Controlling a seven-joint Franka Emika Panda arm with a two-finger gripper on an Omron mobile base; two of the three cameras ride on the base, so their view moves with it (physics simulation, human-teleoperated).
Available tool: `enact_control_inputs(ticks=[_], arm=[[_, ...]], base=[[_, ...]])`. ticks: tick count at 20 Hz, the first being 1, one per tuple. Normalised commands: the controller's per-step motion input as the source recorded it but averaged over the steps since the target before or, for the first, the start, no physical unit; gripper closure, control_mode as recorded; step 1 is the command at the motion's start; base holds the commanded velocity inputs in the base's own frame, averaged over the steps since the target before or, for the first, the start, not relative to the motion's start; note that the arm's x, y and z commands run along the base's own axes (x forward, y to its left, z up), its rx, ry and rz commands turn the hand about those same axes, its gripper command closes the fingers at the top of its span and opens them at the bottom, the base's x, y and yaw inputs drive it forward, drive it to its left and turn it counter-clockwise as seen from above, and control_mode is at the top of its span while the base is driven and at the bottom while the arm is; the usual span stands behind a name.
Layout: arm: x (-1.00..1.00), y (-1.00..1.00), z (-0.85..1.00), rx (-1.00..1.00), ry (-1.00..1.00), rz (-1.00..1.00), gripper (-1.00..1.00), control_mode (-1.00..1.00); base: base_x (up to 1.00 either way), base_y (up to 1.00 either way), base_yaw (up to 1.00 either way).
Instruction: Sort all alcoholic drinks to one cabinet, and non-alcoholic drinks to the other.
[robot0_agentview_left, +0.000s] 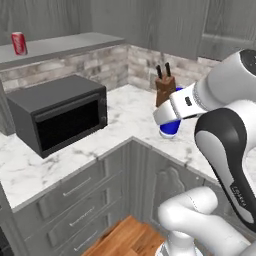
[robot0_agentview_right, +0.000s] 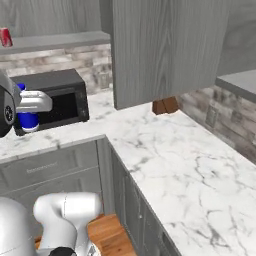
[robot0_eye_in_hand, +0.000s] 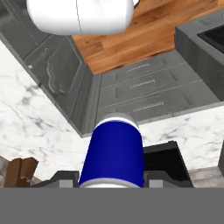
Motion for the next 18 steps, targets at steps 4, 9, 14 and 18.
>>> enact_control_inputs(ticks=[4,9,14,18], arm=[[0.0,0.0,0.0,0.0,0.0,0.0,1.0,1.0],[0.0,0.0,0.0,0.0,0.0,0.0,1.0,1.0],[0.0,0.0,0.0,0.0,0.0,0.0,1.0,1.0],[0.0,0.0,0.0,0.0,0.0,0.0,1.0,1.0]], base=[[0.56,0.09,0.29],[0.68,0.0,0.32],[0.6,0.01,0.34],[0.34,0.01,0.37]])
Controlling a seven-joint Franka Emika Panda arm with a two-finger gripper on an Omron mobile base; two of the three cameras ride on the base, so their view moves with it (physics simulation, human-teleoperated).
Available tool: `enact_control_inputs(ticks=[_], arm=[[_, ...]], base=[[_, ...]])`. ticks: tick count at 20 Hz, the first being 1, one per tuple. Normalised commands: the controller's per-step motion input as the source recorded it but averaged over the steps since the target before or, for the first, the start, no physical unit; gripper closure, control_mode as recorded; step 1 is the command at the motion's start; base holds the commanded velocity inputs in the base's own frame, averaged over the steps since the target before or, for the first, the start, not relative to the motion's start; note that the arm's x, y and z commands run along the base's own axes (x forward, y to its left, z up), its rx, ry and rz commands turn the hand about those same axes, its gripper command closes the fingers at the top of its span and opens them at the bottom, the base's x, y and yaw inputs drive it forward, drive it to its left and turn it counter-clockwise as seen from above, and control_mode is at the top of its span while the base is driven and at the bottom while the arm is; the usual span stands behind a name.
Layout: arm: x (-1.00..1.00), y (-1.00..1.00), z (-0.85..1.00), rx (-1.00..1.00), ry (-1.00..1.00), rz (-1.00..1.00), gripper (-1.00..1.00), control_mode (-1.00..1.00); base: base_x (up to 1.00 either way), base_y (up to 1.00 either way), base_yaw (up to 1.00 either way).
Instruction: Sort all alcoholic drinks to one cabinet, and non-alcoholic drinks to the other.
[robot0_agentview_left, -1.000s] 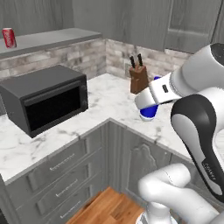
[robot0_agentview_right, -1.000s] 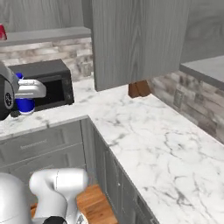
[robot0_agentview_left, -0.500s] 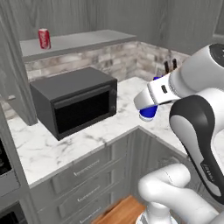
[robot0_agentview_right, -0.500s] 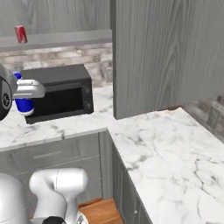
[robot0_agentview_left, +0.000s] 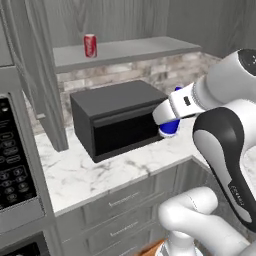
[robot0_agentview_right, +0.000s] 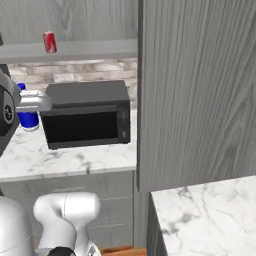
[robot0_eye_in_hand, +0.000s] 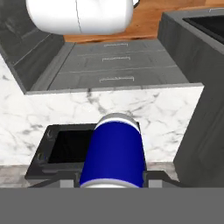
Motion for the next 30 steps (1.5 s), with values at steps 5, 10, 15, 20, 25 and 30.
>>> enact_control_inputs(ticks=[5,10,15,20,25,30], arm=[[0.0,0.0,0.0,0.0,0.0,0.0,1.0,1.0],[0.0,0.0,0.0,0.0,0.0,0.0,1.0,1.0],[0.0,0.0,0.0,0.0,0.0,0.0,1.0,1.0],[0.0,0.0,0.0,0.0,0.0,0.0,1.0,1.0],[0.06,-0.38,0.68,0.04,0.0,0.0,1.0,-1.0],[0.32,-0.49,0.9,0.0,-0.07,0.0,1.0,-1.0]], base=[[0.39,0.0,0.34],[0.65,-0.01,0.26],[0.52,0.0,0.13],[0.04,-0.08,0.01],[0.0,0.0,0.0],[0.0,0.0,0.0]])
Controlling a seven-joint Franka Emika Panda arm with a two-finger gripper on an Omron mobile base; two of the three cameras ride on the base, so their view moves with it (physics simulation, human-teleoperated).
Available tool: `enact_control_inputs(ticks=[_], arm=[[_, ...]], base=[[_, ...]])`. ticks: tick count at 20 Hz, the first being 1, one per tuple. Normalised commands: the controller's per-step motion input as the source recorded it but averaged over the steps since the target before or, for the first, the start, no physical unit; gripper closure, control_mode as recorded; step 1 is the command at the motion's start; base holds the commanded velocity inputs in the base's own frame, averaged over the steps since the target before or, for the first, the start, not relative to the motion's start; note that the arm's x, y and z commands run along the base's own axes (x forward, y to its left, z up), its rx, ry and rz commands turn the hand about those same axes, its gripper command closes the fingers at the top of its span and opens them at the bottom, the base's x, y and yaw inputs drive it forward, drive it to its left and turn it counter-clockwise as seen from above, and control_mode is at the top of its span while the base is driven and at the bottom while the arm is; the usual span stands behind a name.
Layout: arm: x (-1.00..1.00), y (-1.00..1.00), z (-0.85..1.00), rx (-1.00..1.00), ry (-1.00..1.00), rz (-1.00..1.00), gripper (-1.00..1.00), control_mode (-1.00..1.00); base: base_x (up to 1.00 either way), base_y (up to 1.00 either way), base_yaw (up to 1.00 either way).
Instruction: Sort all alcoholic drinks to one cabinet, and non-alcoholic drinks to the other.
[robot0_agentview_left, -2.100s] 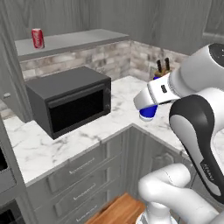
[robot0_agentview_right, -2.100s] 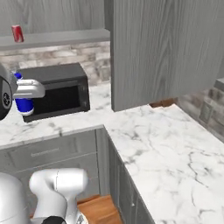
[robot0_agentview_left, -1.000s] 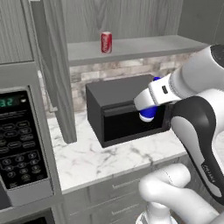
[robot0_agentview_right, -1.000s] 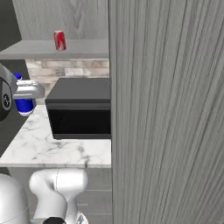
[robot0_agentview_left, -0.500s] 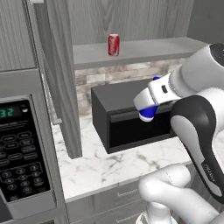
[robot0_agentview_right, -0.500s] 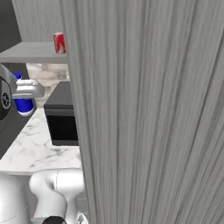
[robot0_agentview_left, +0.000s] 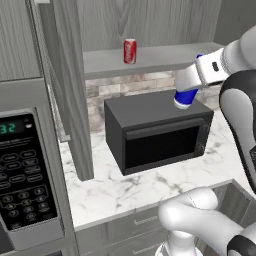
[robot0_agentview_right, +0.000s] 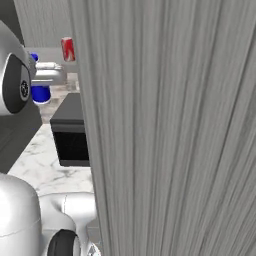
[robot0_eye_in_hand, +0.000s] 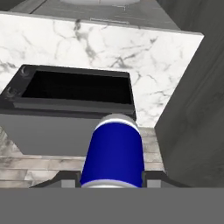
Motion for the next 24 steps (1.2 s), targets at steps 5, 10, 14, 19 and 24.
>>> enact_control_inputs(ticks=[5,10,14,19,24], arm=[[0.64,-0.42,0.6,-0.11,-0.17,0.0,1.0,-1.0],[0.86,-0.13,0.23,-0.15,-0.06,0.0,1.0,-1.0],[0.92,-0.02,0.0,-0.11,-0.01,0.0,1.0,-1.0],[0.86,-0.14,-0.14,-0.02,0.0,0.0,1.0,-1.0],[0.92,-0.19,-0.24,0.0,0.0,0.0,1.0,-1.0]], base=[[0.0,0.0,0.0],[0.0,0.0,0.0],[0.0,0.0,0.0],[0.0,0.0,0.0],[0.0,0.0,0.0]])
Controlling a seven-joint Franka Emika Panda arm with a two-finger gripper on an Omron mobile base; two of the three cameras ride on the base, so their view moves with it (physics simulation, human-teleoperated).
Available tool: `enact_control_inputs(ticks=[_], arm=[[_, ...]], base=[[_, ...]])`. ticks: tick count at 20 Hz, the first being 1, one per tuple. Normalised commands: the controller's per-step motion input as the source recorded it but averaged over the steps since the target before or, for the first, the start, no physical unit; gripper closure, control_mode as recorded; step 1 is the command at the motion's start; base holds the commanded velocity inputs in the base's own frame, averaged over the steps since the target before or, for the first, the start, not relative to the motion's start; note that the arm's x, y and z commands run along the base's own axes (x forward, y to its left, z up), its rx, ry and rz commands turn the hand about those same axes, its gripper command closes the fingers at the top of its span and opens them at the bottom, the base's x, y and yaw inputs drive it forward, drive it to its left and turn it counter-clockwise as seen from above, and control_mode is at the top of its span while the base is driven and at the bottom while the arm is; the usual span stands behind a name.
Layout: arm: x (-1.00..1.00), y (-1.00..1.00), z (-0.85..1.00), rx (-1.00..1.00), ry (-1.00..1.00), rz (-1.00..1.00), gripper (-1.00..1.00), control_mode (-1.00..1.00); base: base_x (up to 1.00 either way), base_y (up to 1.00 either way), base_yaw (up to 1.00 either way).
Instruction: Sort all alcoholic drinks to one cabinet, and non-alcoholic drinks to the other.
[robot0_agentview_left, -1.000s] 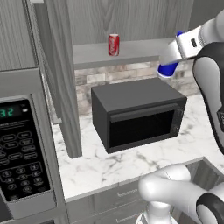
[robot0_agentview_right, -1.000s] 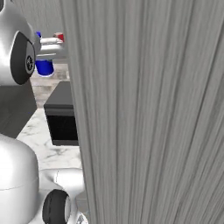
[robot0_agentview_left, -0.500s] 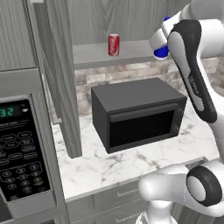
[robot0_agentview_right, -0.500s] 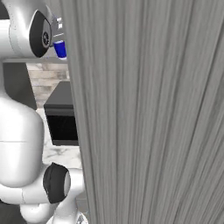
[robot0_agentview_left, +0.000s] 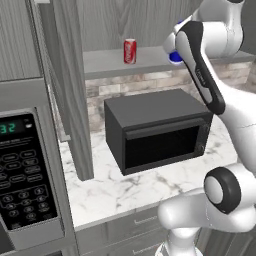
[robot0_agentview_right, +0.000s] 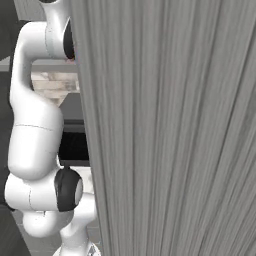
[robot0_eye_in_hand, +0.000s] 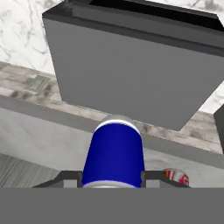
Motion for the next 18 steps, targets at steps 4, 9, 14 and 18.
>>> enact_control_inputs(ticks=[4,9,14,18], arm=[[0.88,-0.13,-0.33,0.0,0.0,0.0,1.0,-1.0],[0.74,-0.08,-0.15,0.0,0.0,0.0,1.0,-1.0],[0.48,-0.02,0.0,0.0,0.0,0.0,-1.0,-1.0],[0.38,-0.03,0.0,0.0,0.0,0.0,-1.0,-1.0]], base=[[0.0,0.0,0.0],[0.0,0.0,0.0],[0.0,0.0,0.0],[0.0,0.0,0.0]])
